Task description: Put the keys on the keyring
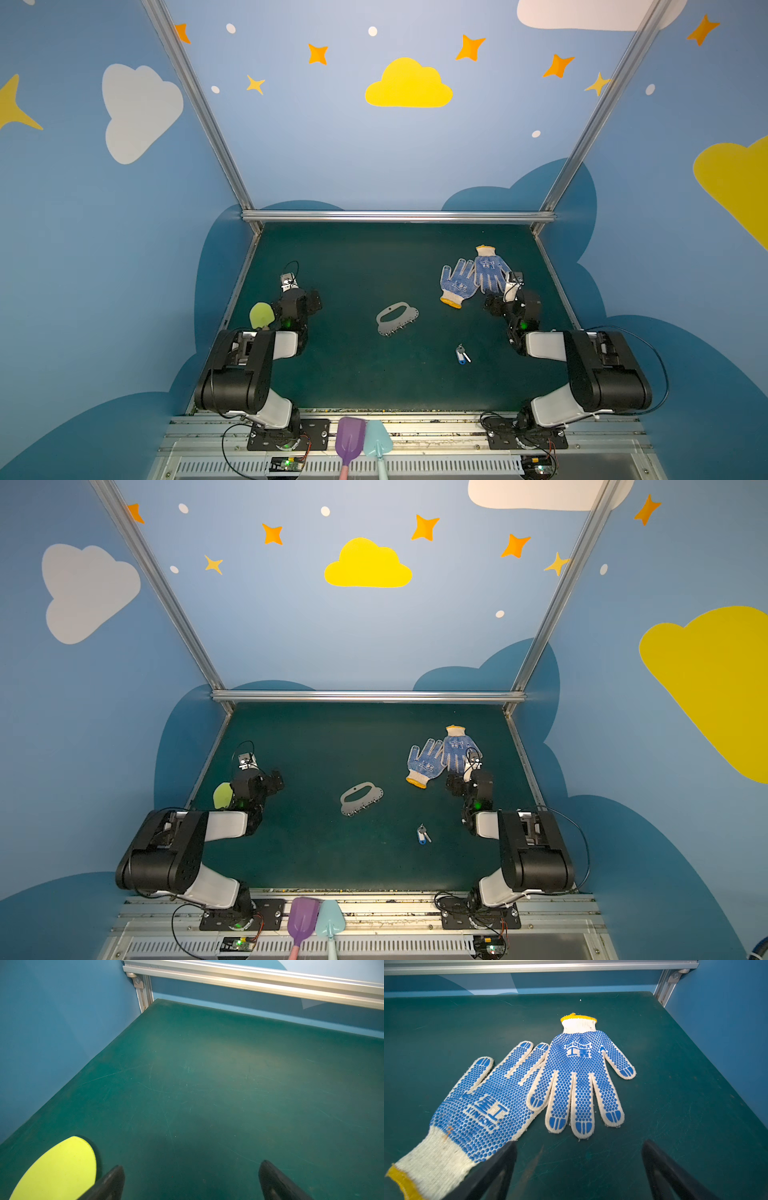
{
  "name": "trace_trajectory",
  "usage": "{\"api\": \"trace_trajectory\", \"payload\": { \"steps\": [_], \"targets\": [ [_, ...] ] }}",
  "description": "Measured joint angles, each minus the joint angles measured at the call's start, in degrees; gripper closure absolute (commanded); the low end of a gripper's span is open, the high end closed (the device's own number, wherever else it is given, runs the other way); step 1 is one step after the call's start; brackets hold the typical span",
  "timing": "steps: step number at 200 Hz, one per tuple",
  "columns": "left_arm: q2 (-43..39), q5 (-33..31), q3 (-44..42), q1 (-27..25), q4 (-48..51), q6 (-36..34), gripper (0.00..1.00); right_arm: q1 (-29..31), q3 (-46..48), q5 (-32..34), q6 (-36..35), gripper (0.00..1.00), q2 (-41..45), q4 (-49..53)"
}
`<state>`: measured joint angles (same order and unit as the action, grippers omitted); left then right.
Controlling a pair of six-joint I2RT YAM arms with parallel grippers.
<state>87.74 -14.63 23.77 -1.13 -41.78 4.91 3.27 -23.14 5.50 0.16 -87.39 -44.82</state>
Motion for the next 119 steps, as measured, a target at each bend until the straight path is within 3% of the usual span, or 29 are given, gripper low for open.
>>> {"api": "trace_trajectory", "payload": {
  "steps": [21, 45, 67, 88, 107, 115, 119],
  "targets": [
    [-0.37, -0.20, 0.09, 0.00, 0.55, 0.26, 0.00, 0.09, -0.26, 0.24, 0.02, 0.05, 0.44, 1.05],
    [-3.93, -2.12, 6.25, 0.00, 12.70, 1.38, 0.00, 0.22, -5.73, -0.42, 0.42, 0.05, 6.12, 14.75],
    [-8.44, -2.71, 16.02, 0.48, 24.35, 5.88, 0.00, -0.92, -14.62, -2.60, 11.04, 0.03, 13.99, 28.22],
    [-13.90, 2.38, 23.17, 1.40, 34.07, 12.11, 0.03, -4.72, -20.87, -11.41, 21.46, 0.06, 19.32, 36.54],
    [-19.78, 12.09, 23.89, 1.62, 38.34, 16.85, 0.17, -6.32, -21.88, -20.79, 25.27, 0.21, 21.53, 42.49],
    [-21.94, 16.72, 23.19, 1.22, 39.87, 19.17, 0.21, -5.20, -21.79, -23.74, 25.83, 0.35, 22.12, 46.31],
    [-22.75, 18.71, 22.86, 0.92, 40.74, 19.85, 0.23, -4.50, -21.77, -24.63, 26.05, 0.37, 22.36, 48.13]
  ]
}}
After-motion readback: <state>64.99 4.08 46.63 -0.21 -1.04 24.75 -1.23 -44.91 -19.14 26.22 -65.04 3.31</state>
